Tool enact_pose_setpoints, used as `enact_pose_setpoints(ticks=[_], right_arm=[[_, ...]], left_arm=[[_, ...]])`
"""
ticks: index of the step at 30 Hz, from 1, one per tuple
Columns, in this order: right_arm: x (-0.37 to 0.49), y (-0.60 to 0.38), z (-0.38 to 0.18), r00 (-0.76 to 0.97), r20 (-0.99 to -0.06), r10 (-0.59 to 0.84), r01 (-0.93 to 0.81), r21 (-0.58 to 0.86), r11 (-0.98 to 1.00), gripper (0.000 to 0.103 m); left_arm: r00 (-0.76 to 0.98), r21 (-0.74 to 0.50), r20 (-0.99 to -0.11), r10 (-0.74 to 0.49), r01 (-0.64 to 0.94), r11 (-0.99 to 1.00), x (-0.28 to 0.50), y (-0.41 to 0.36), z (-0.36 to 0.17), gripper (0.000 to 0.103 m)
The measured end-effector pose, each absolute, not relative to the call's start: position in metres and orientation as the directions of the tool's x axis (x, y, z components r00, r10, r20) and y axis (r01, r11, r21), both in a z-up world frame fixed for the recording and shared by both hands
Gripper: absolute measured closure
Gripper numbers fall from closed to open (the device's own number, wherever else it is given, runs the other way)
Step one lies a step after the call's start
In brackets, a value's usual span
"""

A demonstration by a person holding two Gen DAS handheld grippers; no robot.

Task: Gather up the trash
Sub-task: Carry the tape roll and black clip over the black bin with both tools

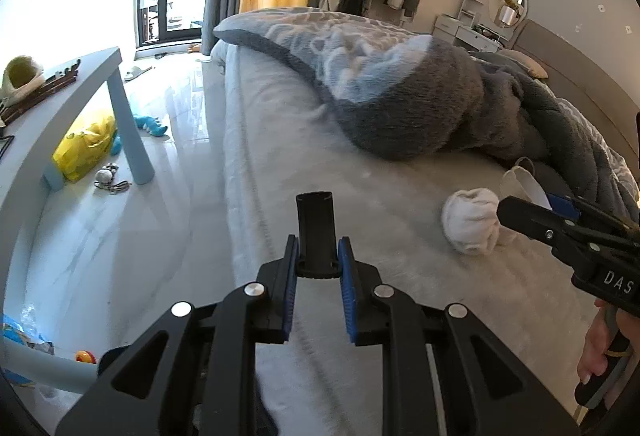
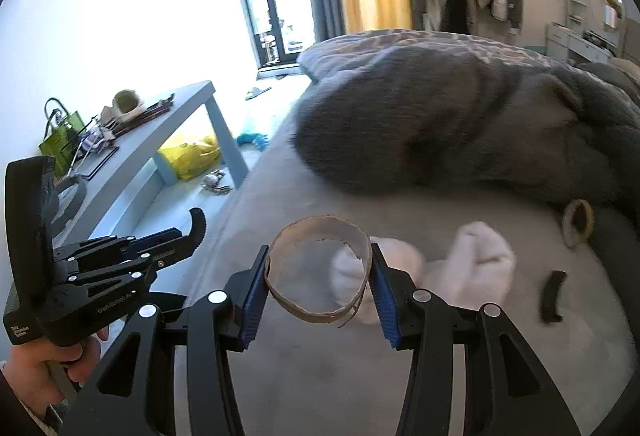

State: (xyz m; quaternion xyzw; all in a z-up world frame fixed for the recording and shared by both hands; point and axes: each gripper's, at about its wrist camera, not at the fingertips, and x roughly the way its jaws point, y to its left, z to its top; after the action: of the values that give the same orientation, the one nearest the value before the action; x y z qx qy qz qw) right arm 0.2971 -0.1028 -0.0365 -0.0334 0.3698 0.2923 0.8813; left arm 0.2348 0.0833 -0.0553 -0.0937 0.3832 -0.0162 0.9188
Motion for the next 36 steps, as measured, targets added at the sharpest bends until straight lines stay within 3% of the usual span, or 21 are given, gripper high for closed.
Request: enact_pose_setpoints(ticks=[6, 21, 36], right_arm=[[0.289, -0.063, -0.036, 0.512, -0.673, 0.534, -0.593, 0.173, 0.787, 0.055], [0.259, 0.042, -0.052, 0.399, -0.728, 0.557, -0.704, 0.145, 0.695, 0.055], [0.244, 0.109, -0.102, 0.265, -0.830, 0.490, -0.757, 0.136, 0.639, 0.055]], left_arm=[[0.680, -0.179, -0.728, -0.088, -0.065, 0.982, 0.224, 0.114, -0.061, 0.081], [0.436, -0.088, -0.899, -0.036, -0.099, 0.991, 0.197, 0.179, -0.130, 0.081], [0.167, -0.211, -0.970, -0.179, -0.203, 0.956, 0.155, 0.235, -0.199, 0.081]])
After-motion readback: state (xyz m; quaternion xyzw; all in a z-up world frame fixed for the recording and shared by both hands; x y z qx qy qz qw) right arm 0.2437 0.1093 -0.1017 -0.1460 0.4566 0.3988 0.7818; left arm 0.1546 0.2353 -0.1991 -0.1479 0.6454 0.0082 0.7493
